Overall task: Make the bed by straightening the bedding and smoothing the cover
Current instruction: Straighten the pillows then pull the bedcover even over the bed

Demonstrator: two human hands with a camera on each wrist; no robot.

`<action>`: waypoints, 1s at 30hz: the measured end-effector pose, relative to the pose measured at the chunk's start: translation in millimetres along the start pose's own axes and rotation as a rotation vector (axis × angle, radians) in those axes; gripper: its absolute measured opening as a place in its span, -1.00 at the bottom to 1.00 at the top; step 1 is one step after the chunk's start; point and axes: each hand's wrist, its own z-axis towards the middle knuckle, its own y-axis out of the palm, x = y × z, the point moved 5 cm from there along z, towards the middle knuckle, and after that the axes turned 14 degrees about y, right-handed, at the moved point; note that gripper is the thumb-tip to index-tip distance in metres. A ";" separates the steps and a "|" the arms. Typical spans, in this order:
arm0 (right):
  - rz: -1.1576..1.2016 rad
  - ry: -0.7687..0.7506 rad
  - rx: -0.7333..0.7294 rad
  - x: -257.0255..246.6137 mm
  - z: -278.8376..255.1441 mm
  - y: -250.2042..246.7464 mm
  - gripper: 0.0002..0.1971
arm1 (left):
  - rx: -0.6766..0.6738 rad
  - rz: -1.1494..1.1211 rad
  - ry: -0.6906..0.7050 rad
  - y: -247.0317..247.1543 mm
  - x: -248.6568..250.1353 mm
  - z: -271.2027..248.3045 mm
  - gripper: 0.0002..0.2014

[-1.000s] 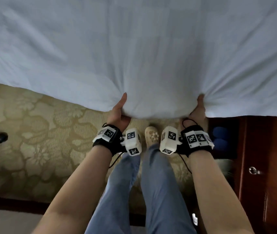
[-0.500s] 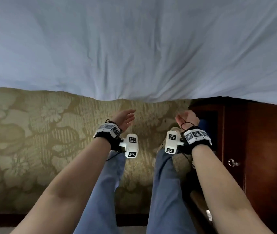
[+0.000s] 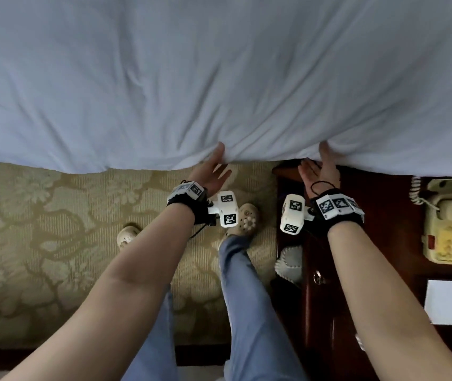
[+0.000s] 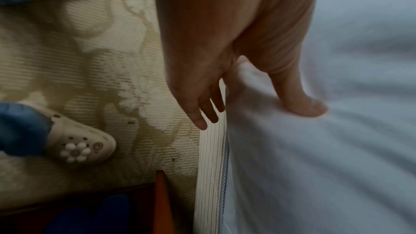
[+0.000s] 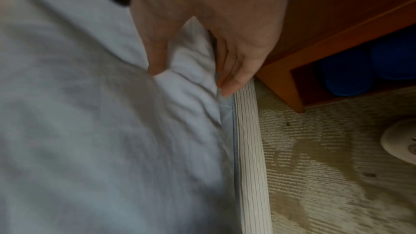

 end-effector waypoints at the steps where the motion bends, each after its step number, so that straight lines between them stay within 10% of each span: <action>1: -0.020 0.020 -0.023 -3.8 5.6 1.8 -0.38 | 0.024 -0.047 0.011 5.3 -3.5 4.9 -0.85; 9: 0.009 0.133 -0.143 -4.2 15.4 19.5 -0.50 | 0.028 -0.287 -0.038 25.1 -10.0 -14.9 -0.23; 19: 0.144 0.181 -0.444 -21.0 -47.4 15.3 -0.09 | 0.113 -0.121 -0.051 20.9 1.3 -108.0 -0.77; 23: 0.292 -0.006 -0.384 -71.6 -63.3 -18.9 -0.60 | 0.157 -0.150 -0.094 26.5 1.0 -112.6 -0.64; 26: 0.305 -0.091 -0.287 -97.8 -75.6 -35.5 -0.64 | 0.130 -0.218 -0.132 56.2 -10.7 -116.1 -0.42; 30: 0.222 -0.170 -0.278 -116.7 -90.7 -39.8 -0.58 | 0.061 -0.170 -0.129 113.2 -24.7 -122.7 -0.70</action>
